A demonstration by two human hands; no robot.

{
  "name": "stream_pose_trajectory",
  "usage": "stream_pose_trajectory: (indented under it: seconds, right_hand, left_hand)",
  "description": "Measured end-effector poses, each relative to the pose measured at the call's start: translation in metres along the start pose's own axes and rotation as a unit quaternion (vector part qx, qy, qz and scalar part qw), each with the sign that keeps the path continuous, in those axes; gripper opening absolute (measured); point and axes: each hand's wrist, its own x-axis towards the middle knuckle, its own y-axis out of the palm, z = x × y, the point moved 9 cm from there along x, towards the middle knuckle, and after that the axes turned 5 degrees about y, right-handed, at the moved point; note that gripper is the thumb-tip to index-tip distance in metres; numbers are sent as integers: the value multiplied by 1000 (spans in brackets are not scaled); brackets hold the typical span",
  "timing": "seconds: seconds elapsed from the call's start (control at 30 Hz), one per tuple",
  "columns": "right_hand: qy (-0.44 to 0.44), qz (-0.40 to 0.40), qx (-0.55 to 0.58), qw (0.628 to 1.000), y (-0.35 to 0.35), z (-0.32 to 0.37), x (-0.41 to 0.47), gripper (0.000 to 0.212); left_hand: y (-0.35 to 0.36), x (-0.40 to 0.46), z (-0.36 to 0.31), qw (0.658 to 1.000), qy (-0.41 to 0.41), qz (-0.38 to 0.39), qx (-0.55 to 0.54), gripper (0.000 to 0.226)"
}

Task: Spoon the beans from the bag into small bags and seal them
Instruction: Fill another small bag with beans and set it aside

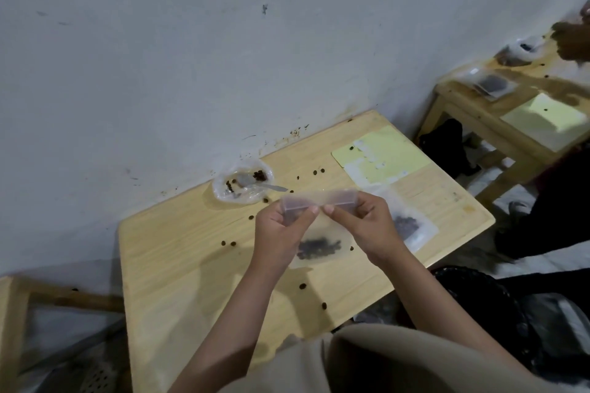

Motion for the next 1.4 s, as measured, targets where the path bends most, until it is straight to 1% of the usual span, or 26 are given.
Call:
stream_pose_trajectory:
  seconds: [0.17, 0.23, 0.33, 0.4, 0.47, 0.53, 0.6, 0.67, 0.73, 0.8, 0.87, 1.0, 1.13, 1.23, 1.27, 1.33, 1.4]
  right_hand:
    - [19, -17, -13, 1000, -21, 0, 4, 17]
    - [32, -61, -16, 998, -39, -5, 7, 16]
    - [64, -144, 48, 986, -70, -18, 8, 10]
    - [65, -168, 58, 982, -85, -21, 7, 10]
    - [59, -184, 61, 979, -98, -20, 6, 12]
    - [55, -200, 52, 977, -113, -21, 7, 13]
    - [56, -211, -1, 976, -128, -24, 11, 13]
    - [63, -204, -84, 973, -142, -28, 16, 11]
    - [88, -184, -162, 965, -155, -36, 20, 9]
    - [118, -160, -203, 959, -169, -48, 21, 21]
    - [127, -162, -216, 954, -182, -55, 19, 26]
    - [112, -191, -287, 932, -199, -59, 27, 14]
    - [130, -179, -342, 913, -204, -70, 40, 3]
    - [146, -156, -379, 900, -203, -80, 48, 19]
    - [154, -146, -395, 894, -202, -85, 51, 24]
    - [173, -122, -427, 879, -199, -95, 55, 33]
    - [191, -110, -441, 870, -197, -105, 56, 37]
  left_hand:
    - [20, 13, 10, 1000, -11, 0, 10, 9]
    - [26, 18, 18, 999, -31, -10, 4, 8]
    - [41, 22, 30, 998, -56, 5, 4, 8]
    - [54, 23, 36, 997, -69, 30, 10, 8]
    - [63, 24, 42, 996, -80, 38, 16, 11]
    - [70, 26, 51, 994, -101, 36, 4, 14]
    - [79, 28, 59, 992, -118, 37, -5, 16]
    - [87, 31, 69, 992, -122, 33, -4, 18]
    - [93, 35, 83, 990, -141, 16, -12, 20]
    - [98, 38, 101, 984, -176, -7, -21, 19]
    - [102, 38, 116, 979, -204, -22, -4, 18]
    - [110, 37, 128, 974, -217, -27, 52, 15]
    - [110, 43, 149, 965, -232, -29, 116, 12]
    - [109, 51, 158, 960, -217, -23, 176, 33]
    - [108, 52, 160, 959, -209, -19, 192, 36]
    - [108, 54, 163, 955, -203, -8, 215, 38]
    - [106, 54, 166, 953, -204, -2, 225, 37]
